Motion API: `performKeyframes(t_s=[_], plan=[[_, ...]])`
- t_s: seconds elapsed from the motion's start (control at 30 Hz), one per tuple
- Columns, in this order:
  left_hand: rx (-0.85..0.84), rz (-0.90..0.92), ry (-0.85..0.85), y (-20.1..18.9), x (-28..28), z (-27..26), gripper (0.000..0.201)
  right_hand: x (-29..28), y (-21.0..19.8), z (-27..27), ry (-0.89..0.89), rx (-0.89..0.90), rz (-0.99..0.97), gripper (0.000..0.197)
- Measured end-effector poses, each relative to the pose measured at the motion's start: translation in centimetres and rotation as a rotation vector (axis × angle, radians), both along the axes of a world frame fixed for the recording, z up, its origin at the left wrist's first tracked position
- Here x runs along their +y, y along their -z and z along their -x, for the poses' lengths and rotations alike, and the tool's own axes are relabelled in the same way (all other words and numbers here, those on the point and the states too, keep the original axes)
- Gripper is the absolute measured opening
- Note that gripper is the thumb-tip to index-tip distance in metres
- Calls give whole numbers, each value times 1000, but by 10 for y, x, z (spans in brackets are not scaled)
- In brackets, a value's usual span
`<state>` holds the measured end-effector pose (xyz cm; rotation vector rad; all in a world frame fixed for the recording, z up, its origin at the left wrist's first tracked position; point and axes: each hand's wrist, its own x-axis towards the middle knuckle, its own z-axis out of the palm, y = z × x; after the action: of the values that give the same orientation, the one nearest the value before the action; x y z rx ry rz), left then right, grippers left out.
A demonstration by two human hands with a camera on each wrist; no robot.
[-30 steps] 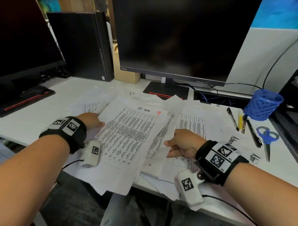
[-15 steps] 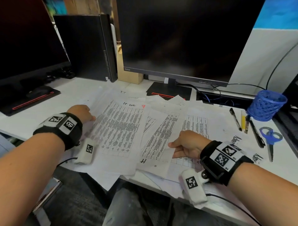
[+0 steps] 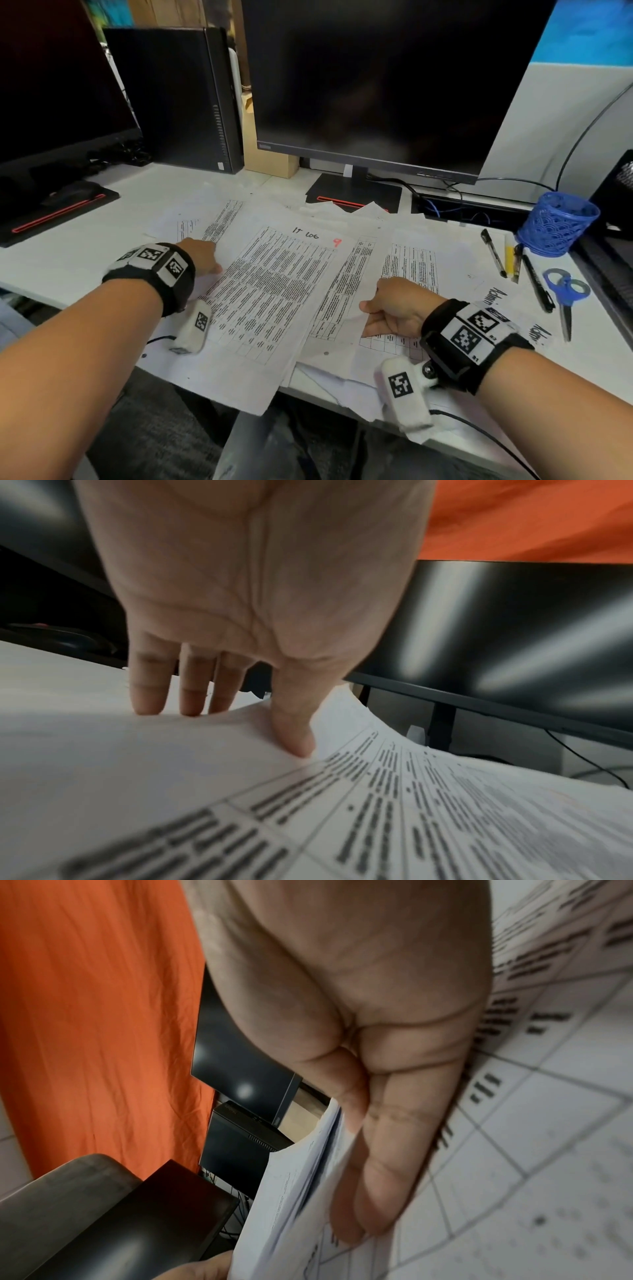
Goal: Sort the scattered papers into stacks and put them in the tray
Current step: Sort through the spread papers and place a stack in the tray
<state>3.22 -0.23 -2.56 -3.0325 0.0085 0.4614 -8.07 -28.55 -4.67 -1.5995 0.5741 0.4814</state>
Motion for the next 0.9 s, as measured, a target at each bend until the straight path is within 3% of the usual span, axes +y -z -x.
performKeyframes(t_s=[0.27, 0.37, 0.43, 0.5, 0.57, 0.63, 0.67, 0.73, 0.83, 0.9], plan=[[113, 105, 71, -1, -1, -9, 43, 2, -1, -3, -1, 20, -8, 58], [60, 189, 37, -2, -1, -8, 40, 0, -1, -5, -31, 29, 14, 52], [5, 308, -27, -5, 4, -11, 42, 1, -2, -5, -27, 8, 4, 50], [-43, 470, -139, -7, 13, -15, 45, 6, -4, -5, -26, -11, -47, 35], [-79, 719, -265, -6, 23, -19, 49, 10, -6, -7, -16, -33, -120, 21], [-79, 936, -381, -2, 33, -21, 68, 16, -7, -11, -9, -55, -166, 25], [-78, 960, -403, 2, 36, -23, 75, 19, -7, -14, -23, -63, -178, 27], [-81, 902, -395, 2, 32, -22, 65, 28, -6, -22, -43, -78, -187, 33], [-21, 535, -340, -5, 19, -10, 56, 45, -3, -34, -63, -85, -172, 41], [-80, 395, -303, -11, 12, 0, 56, 57, -3, -40, -89, -57, -138, 35]])
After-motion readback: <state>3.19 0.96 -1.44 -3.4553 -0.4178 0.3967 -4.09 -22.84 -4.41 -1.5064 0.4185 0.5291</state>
